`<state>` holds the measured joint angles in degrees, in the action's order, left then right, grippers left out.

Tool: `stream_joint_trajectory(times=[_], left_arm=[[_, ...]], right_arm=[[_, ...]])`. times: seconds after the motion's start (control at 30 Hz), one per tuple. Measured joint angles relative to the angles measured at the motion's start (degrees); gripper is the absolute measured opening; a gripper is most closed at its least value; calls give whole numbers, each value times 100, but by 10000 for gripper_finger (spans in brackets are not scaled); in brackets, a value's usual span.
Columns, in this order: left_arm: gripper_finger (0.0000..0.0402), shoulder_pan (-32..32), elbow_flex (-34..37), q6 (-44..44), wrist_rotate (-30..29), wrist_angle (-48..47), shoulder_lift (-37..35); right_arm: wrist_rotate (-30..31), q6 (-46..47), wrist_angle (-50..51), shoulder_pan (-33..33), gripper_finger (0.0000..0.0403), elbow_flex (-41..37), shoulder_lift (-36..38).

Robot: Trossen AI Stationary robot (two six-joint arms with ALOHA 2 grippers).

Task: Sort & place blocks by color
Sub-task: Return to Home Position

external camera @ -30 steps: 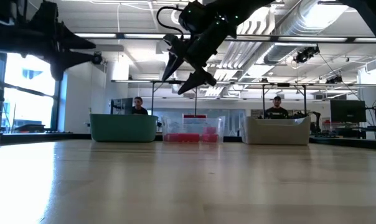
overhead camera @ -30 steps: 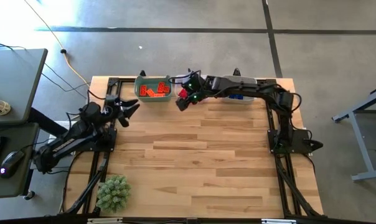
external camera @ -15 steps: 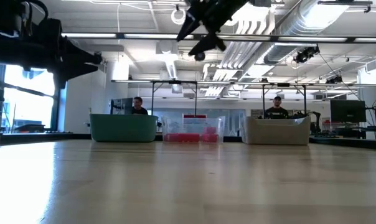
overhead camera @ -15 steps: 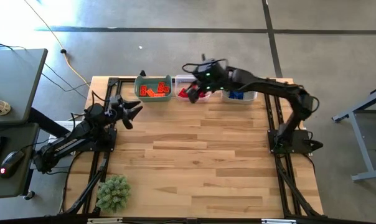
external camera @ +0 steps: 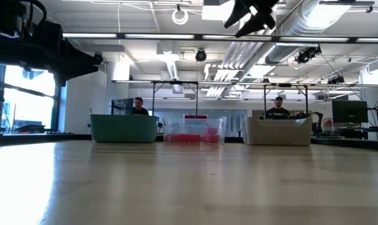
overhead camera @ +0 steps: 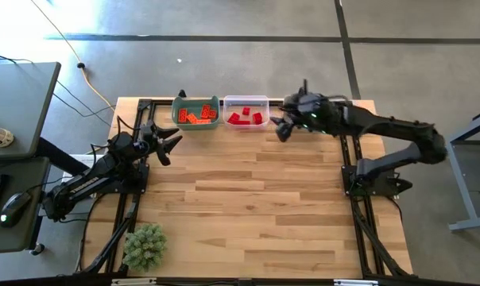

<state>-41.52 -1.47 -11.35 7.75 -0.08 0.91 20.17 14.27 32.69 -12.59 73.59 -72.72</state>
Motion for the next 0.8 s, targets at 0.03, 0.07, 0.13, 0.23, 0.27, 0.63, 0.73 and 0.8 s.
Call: stream_joint_trajectory(times=[0.03, 0.07, 0.13, 0.23, 0.27, 0.63, 0.73, 0.8], left_arm=[[167, 0, 0, 0, 0, 0, 0], [167, 0, 0, 0, -4, 0, 0], [167, 0, 0, 0, -2, 0, 0], [167, 0, 0, 0, -2, 0, 0], [167, 0, 0, 0, -2, -2, 0], [167, 0, -5, 0, 2, -2, 0], [167, 0, -5, 0, 1, -2, 0], [167, 0, -5, 1, 2, -2, 0]], right_arm=[[-42, 72, -115, 17, 286, -310, 229], [-47, 176, -210, 43, 286, -596, 465], [-44, 379, -533, 102, 286, -1216, 957], [-56, 603, -1044, 214, 286, -2153, 1636], [-73, 664, -1192, 258, 286, -2440, 1858], [-128, 1146, -2577, 752, 286, -5039, 3773], [-224, 1119, -2754, 846, 286, -5413, 4123], [-231, 1043, -2756, 889, 286, -5585, 4318]])
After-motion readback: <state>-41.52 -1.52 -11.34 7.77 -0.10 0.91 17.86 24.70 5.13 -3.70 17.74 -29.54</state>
